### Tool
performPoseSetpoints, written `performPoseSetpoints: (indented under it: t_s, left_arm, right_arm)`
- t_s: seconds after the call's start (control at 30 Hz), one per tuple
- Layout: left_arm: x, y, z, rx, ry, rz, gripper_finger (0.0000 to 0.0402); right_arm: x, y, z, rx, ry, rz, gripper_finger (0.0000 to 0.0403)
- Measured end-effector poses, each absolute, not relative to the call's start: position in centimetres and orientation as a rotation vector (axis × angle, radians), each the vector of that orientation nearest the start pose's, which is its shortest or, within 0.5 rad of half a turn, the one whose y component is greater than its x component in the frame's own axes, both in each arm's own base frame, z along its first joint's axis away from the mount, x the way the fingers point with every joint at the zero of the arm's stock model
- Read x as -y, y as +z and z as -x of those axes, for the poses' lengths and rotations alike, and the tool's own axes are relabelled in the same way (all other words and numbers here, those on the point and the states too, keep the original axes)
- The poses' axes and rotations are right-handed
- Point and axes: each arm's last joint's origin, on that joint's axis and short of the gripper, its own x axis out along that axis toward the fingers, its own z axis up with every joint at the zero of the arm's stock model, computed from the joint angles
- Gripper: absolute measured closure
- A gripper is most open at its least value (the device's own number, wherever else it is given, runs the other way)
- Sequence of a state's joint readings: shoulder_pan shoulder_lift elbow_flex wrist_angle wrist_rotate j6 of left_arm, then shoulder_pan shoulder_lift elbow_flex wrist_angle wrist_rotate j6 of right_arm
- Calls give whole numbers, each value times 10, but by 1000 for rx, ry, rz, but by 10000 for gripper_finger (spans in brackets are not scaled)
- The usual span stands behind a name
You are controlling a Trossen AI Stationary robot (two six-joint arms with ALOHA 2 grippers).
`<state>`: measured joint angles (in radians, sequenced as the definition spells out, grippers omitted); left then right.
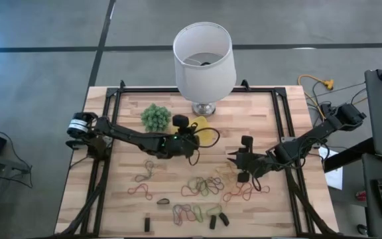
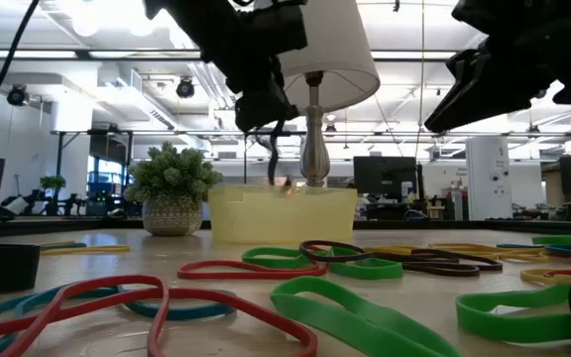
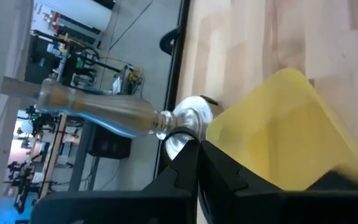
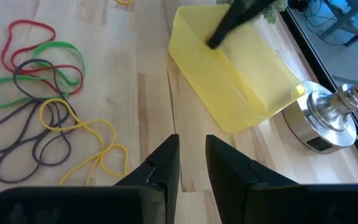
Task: Pick and place rubber bands into bin
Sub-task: Put the black rubber band into the yellow bin
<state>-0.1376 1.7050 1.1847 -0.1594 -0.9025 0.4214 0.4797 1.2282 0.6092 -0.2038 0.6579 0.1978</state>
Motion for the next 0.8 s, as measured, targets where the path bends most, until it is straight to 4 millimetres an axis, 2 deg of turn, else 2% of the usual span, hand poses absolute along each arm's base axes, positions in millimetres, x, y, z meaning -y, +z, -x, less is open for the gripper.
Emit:
performPoseSetpoints:
  t_s: [0.57,0.67,0.8]
  left_arm:
    - [21,224,-361,-825,447,-680,401]
    - [20,222,-360,-846,426,-658,386]
    - [15,219,-358,-870,433,-590,348]
  right_arm:
    - [-88,185,-207,-684,-239,255,330]
    - [-88,186,-207,-682,-239,252,330]
    - [-88,186,-207,-681,-239,251,330]
